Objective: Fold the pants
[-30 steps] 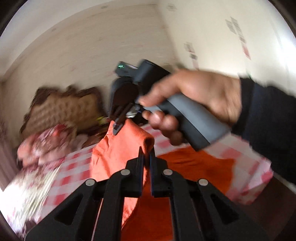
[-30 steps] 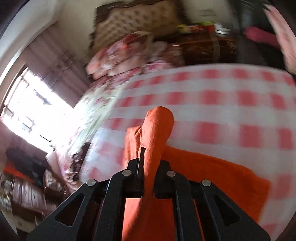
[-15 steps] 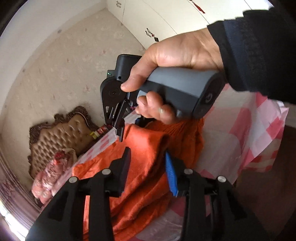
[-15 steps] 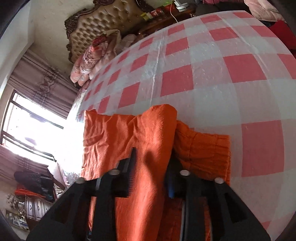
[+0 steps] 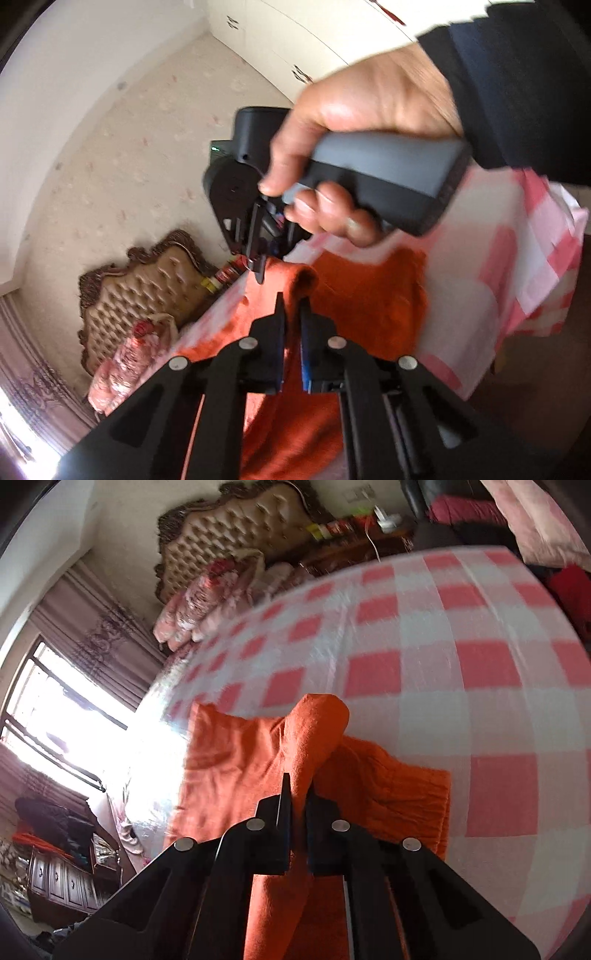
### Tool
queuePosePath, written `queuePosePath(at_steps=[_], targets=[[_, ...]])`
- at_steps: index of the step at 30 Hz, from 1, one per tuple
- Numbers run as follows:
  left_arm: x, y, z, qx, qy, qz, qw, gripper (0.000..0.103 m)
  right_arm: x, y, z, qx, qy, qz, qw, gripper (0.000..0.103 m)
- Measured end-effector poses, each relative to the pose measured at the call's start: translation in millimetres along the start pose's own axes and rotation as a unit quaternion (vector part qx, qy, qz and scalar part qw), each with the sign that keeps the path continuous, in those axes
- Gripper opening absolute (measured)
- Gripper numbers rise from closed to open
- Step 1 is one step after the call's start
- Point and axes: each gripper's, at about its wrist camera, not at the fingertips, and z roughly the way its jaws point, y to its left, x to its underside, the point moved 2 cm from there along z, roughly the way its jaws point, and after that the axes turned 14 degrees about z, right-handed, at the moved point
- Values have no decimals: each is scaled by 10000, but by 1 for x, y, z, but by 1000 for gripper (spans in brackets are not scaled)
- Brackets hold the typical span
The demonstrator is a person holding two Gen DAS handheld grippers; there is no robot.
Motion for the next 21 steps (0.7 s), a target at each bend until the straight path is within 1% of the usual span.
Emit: queuePosePath(at_steps=[2,4,8,12,14,17,19,21], targets=[[-9,12,-5,-119,-61,19,9999,7,-1,9,-11,-8,-110,-82,9999,6],[-18,16,-8,-103,-116,54,9999,7,0,13,-21,34,-197,-150,9997,6],[-29,-1,-14,34,-318,331,9989,7,5,4,-29,195,-294,-211,9992,6],[-32,-29,-9,226,-486,677,9963,7,15,-36,-23,228,-261,31,9994,6],[-34,-40,-7,240,-583,808,9947,7,19,-50,-20,202,-274,85,9994,7],[-35,-50,-1,271,-650,905,9934,7,21,-73,-19,-79,-358,218,9991,7],[-36,-53,1,231,-689,926,9930,7,21,-82,-20,-334,-384,430,9978,7],[-35,-57,3,260,-760,994,9918,7,22,-87,-24,-491,-499,588,9958,7]])
